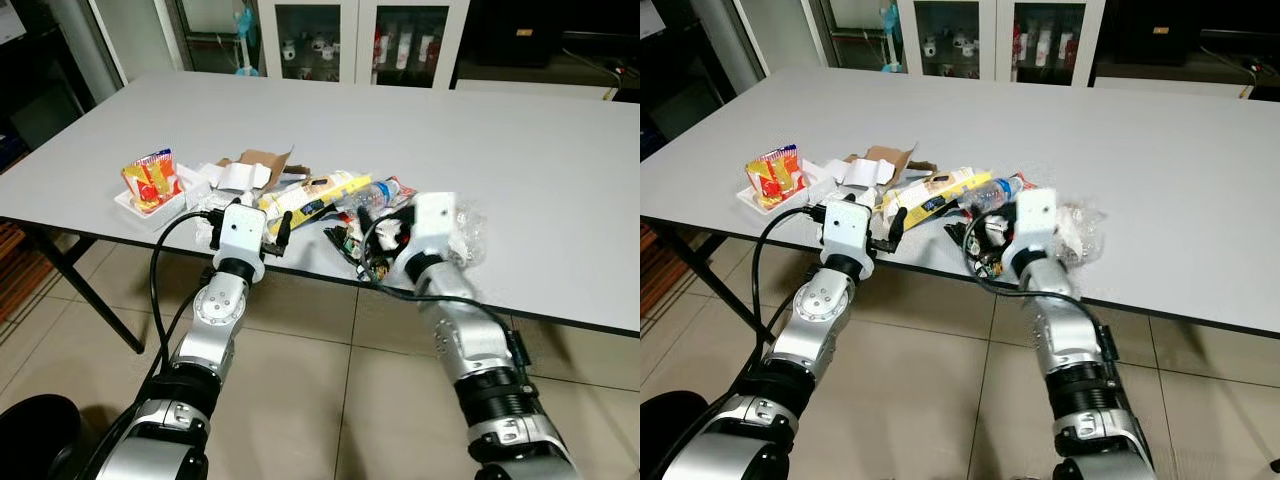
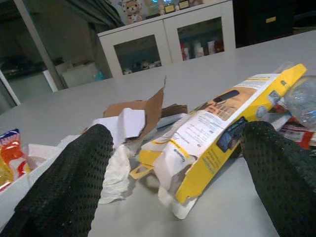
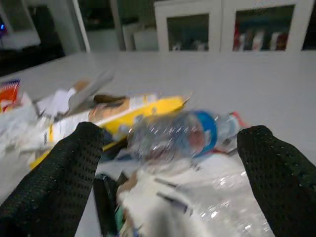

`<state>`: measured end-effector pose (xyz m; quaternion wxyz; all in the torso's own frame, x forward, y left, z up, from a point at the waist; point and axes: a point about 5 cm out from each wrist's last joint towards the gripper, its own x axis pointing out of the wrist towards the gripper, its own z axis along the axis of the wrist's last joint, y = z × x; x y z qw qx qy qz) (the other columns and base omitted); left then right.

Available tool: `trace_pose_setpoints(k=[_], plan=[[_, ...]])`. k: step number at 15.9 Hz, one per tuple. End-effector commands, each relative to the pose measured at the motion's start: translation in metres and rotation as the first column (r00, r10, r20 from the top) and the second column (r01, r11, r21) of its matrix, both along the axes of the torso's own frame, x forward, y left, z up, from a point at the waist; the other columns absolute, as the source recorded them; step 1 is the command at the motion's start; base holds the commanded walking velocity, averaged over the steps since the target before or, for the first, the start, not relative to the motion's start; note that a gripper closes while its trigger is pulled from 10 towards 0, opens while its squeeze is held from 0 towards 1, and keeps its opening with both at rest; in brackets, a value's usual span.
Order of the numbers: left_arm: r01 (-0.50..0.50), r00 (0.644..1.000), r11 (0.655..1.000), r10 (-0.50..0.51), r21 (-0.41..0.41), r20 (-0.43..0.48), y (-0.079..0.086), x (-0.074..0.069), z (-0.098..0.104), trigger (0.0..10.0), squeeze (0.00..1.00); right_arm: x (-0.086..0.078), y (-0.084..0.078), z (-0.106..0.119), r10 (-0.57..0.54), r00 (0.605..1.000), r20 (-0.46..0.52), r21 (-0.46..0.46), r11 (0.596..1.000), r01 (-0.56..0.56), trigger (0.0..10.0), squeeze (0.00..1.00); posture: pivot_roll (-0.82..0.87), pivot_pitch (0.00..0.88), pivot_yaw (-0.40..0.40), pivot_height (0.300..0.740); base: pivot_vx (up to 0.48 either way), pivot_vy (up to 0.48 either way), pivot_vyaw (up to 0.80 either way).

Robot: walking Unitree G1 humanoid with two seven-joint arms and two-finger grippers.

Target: Picking trash to rubbish bin

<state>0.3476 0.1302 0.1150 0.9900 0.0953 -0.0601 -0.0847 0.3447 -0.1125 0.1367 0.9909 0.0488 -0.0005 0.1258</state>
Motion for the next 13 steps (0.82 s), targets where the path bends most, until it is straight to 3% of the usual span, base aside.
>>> trace_pose_setpoints(k=[1, 3, 6, 8, 9, 12, 13], plan=[[0.018, 1.0, 1.0, -0.018, -0.001, 0.003, -0.003, -0.001, 0.001, 10.0, 0.0, -0.002, -0.004, 0.004, -0.008, 1.0, 0.024, 0.031, 0.999, 0.008, 10.0, 0.0, -0.02, 0.013, 0.085, 0.74, 0.0, 0.0, 0.0], [0.024, 1.0, 1.0, -0.024, -0.002, 0.002, -0.004, -0.001, 0.001, 10.0, 0.0, -0.004, -0.001, 0.003, 0.021, 1.0, 0.02, 0.013, 1.0, -0.022, 10.0, 0.0, -0.03, 0.013, 0.086, 0.74, 0.0, 0.0, 0.0], [0.033, 0.999, 0.999, -0.033, -0.004, 0.001, -0.005, -0.002, 0.0, 10.0, 0.0, -0.015, 0.015, 0.004, 0.18, 0.983, 0.034, -0.043, 0.983, -0.178, 10.0, 0.0, -0.03, 0.014, 0.088, 0.74, 0.0, 0.0, 0.0], [0.034, 0.999, 0.999, -0.034, -0.004, 0.002, -0.005, -0.001, 0.001, 10.0, 0.0, -0.016, 0.018, 0.005, 0.198, 0.979, 0.042, -0.043, 0.98, -0.196, 10.0, 0.0, -0.03, 0.014, 0.088, 0.74, 0.0, 0.0, 0.0], [0.035, 0.999, 0.999, -0.035, -0.005, 0.003, -0.005, -0.001, 0.001, 10.0, 0.0, -0.017, 0.021, 0.006, 0.224, 0.973, 0.048, -0.033, 0.974, -0.223, 10.0, 1.0, -0.03, 0.014, 0.088, 0.74, 0.0, 0.0, 0.0], [0.037, 0.999, 0.999, -0.037, -0.006, 0.001, -0.005, -0.001, 0.001, 10.0, 0.0, -0.022, 0.028, 0.005, 0.292, 0.956, 0.037, -0.047, 0.956, -0.29, 10.0, 1.0, -0.03, 0.014, 0.088, 0.74, 0.0, 0.0, 0.0], [0.041, 0.999, 0.999, -0.041, -0.007, -0.001, -0.006, -0.002, 0.0, 10.0, 0.0, -0.025, 0.031, -0.003, 0.317, 0.948, -0.012, -0.093, 0.944, -0.317, 10.0, 0.37, -0.02, 0.014, 0.087, 0.74, 0.0, 0.0, 0.0]])
